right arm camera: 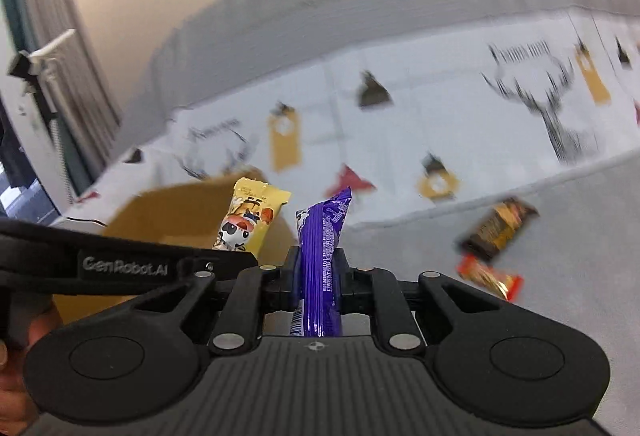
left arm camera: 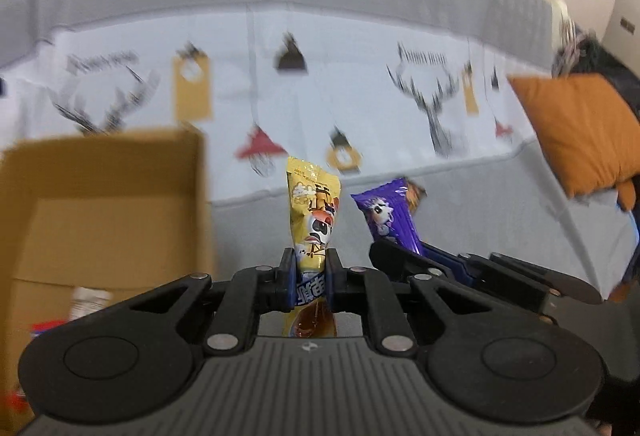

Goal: Organize snacks
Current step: 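Lift and carry the yellow wrapper and purple bar over the box with both tools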

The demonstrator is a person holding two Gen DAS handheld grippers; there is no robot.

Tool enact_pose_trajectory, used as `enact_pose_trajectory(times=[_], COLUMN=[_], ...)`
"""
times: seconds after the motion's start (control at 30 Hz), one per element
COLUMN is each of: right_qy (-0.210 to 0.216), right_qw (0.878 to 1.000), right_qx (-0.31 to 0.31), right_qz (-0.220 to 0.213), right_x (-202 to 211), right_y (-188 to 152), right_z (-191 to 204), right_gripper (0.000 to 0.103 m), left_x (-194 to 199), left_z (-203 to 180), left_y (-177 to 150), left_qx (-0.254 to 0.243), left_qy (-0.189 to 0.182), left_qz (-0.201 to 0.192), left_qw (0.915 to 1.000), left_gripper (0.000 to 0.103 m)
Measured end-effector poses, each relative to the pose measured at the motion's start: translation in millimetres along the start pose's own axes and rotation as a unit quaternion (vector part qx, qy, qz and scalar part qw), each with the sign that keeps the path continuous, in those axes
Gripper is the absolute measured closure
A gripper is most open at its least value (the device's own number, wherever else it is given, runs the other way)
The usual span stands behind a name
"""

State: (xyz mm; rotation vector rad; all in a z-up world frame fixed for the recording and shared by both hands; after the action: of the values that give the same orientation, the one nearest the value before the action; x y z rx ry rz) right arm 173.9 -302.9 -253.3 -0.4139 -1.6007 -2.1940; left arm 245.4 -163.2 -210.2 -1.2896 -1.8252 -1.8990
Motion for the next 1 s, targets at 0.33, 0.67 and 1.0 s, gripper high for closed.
enact_pose_trajectory(times=[0.33,0.67,1.0], right_qy=[0.078,0.124,0.149], right_qw=[0.991,0.980,0.979], right_qx=[0.075,0.118,0.139], right_qz=[-0.077,-0.100,0.004], right_x=[54.2,74.5,3.4], right_y=[46.4,70.1,15.0], right_z=[114.9,182.2,207.8], right_gripper=[0.087,0.087,0.087], left_x=[132.4,186.9,121.0], left_z=[33.3,65.0,140.6], left_y=[20.1,17.9,-25.6], left_qx=[-0.001,0.011,0.068], left_qy=[0.040,0.076,0.110], left_qz=[-0.133,-0.194,-0.085], left_qw=[0.9904,0.9781,0.9880], left_gripper=[0.088,0.088,0.088])
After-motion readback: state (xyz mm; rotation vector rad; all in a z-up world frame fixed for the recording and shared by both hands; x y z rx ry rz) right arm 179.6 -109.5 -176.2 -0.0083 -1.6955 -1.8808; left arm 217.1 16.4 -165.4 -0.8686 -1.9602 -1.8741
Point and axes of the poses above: each gripper's, at about its wrist camera, not at the fingertips, and x roughly against the way its jaws point, z to its left, y to its top, the point moved 2 cm from there along -x, roughly the way its jaws point, and after that the axes turned 4 degrees about -y, right-handed, at the moved point
